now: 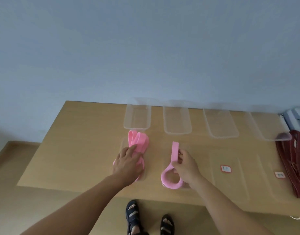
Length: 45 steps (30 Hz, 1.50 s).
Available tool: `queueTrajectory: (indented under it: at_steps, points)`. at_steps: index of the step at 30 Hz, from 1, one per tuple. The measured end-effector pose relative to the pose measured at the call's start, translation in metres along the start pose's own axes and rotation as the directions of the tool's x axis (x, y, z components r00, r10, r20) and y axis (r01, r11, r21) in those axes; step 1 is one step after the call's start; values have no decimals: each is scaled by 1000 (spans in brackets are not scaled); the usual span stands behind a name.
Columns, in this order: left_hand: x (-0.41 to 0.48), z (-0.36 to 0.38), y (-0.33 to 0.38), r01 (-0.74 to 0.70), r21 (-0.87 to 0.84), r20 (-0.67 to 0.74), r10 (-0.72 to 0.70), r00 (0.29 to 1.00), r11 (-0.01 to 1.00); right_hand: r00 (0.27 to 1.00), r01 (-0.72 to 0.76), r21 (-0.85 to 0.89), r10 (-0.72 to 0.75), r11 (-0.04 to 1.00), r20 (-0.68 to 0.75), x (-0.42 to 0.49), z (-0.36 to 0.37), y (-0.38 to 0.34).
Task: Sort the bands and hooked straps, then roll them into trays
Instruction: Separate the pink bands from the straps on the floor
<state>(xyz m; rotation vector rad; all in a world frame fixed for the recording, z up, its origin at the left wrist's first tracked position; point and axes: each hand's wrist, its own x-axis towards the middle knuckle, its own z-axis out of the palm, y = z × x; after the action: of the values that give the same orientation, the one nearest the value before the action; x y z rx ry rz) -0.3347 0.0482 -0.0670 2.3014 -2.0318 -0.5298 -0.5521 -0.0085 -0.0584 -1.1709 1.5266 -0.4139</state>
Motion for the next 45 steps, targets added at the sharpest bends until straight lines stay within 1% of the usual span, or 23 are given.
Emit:
queueTrajectory:
  at_steps: [1,2,4,6,9,11,13,15,17,21,23,26,28,30,32,34,38,41,45]
  points:
    - [2,1,2,19,1,-5,-19,1000,1000,999,37,-167,-40,985,-15,3,-1,2]
    - [4,1,4,30,15,-13,-30,999,999,996,71,-298,-85,952,-33,5,-1,2]
    - [5,1,8,47,49,-8,-46,999,998,978,122,-478,-187,870,-90,6,-1,5]
    - [5,2,9,72,92,17,-74,997,993,954,159,-613,-281,774,-107,6,0,10]
    - [5,-2,11,112,111,77,-121,990,987,955,182,-734,-295,654,-25,6,-2,18]
    - [3,-6,14,135,112,111,-147,983,985,959,201,-788,-280,583,38,6,-6,23]
    - [-1,-11,18,154,70,122,-162,979,986,959,193,-821,-279,537,44,7,-10,24]
    - [-8,-16,23,171,17,97,-172,980,985,954,185,-848,-296,497,34,6,-13,26]
    - [-14,-21,25,188,-13,84,-186,979,982,951,194,-859,-306,474,45,4,-13,27]
    - [-25,-35,21,216,-9,133,-213,968,976,946,216,-867,-318,448,72,-3,-12,18]
    - [-28,-48,17,254,-47,174,-242,954,966,934,250,-872,-343,420,103,-4,-10,4]
    - [-38,-68,2,297,-126,201,-269,942,946,901,353,-866,-377,353,214,-9,10,-27]
    - [-55,-80,-13,332,-187,157,-305,939,925,864,444,-834,-405,328,300,-18,36,-53]
    - [-81,-91,-30,371,-240,76,-364,928,897,812,546,-778,-424,311,400,-34,68,-77]
    - [-119,-99,-50,400,-307,-2,-421,907,863,750,640,-715,-433,282,501,-57,105,-97]
    - [-167,-104,-73,432,-385,-63,-490,869,815,686,713,-658,-432,242,585,-87,143,-111]
    - [-274,-101,-124,521,-508,-141,-663,735,686,530,838,-530,-430,132,731,-162,223,-123]
    - [-355,-93,-157,561,-610,-154,-778,609,560,421,904,-412,-406,115,811,-227,277,-121]
    - [-452,-82,-191,545,-723,-175,-875,451,426,245,969,-231,-386,82,889,-306,337,-109]
